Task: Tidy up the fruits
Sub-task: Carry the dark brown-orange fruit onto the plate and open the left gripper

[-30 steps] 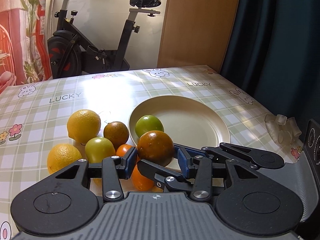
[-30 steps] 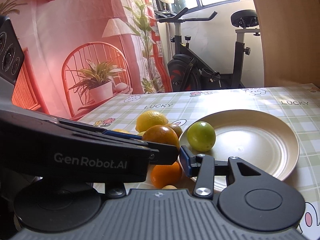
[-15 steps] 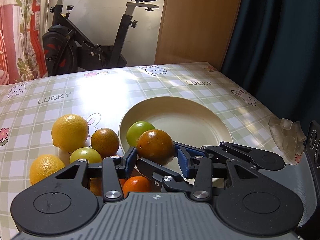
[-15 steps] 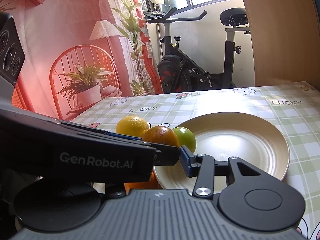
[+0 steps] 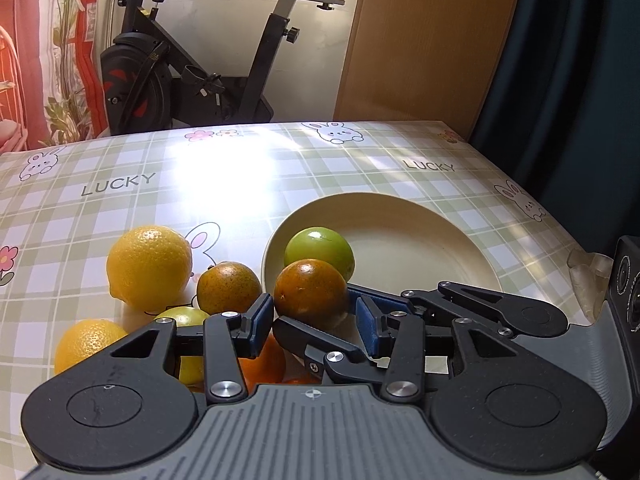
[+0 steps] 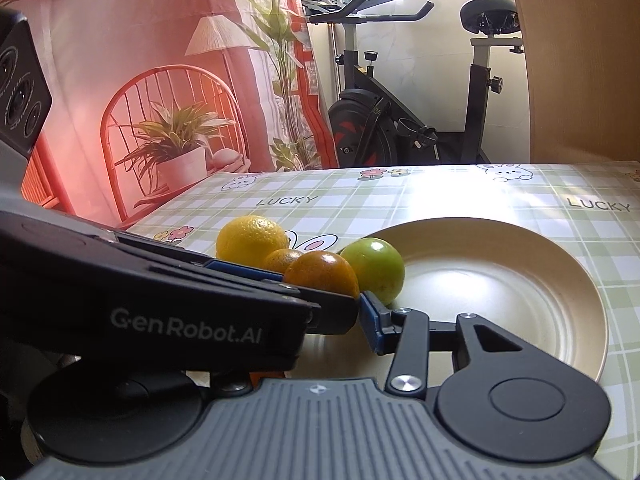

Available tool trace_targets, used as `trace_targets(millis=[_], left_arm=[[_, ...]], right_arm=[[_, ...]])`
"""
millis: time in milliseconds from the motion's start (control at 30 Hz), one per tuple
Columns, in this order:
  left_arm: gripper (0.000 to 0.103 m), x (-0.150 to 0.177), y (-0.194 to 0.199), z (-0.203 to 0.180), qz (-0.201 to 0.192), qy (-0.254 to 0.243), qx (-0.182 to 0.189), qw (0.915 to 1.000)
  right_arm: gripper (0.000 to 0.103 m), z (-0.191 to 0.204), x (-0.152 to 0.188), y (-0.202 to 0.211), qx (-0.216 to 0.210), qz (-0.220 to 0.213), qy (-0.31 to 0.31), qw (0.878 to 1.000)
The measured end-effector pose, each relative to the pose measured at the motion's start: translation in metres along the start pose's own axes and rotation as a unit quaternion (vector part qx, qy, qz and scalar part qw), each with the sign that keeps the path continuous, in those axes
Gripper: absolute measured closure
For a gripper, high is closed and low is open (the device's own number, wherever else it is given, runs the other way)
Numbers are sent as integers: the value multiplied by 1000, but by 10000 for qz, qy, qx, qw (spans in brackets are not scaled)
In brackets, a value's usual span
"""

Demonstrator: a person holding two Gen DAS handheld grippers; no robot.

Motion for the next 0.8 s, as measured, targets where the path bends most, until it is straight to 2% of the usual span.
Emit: trace_targets(millis=[200, 300, 467, 667, 800], left_arm=[[56, -4, -7, 0, -25, 105, 115, 9999], [56, -4, -10, -2, -43, 144, 131, 9998], [55, -3, -5, -1, -128, 186, 143, 9996], [54, 3, 18, 13, -351, 609, 177, 9974], [54, 8, 43, 32, -666, 917, 59, 9935]], right_arm=[[57, -10, -2, -13, -22, 163, -334, 9993], [57, -19, -3, -14, 143, 167, -542, 9983], [57, -20, -3, -12, 203, 138, -551, 9982], [56, -20, -4, -13, 203, 131, -612, 9978], [55, -21, -4, -8, 205, 56, -641, 9977]])
Point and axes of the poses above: each gripper's, at about its wrist camera, not at the fingertips, and y roughly against the way its jaws point, z to its left, x to its underside, the point moved 9 cm from there along -y, roughly the way its jaws point, and after that the axes turned 7 degrees about -y, right-handed, at the moved point
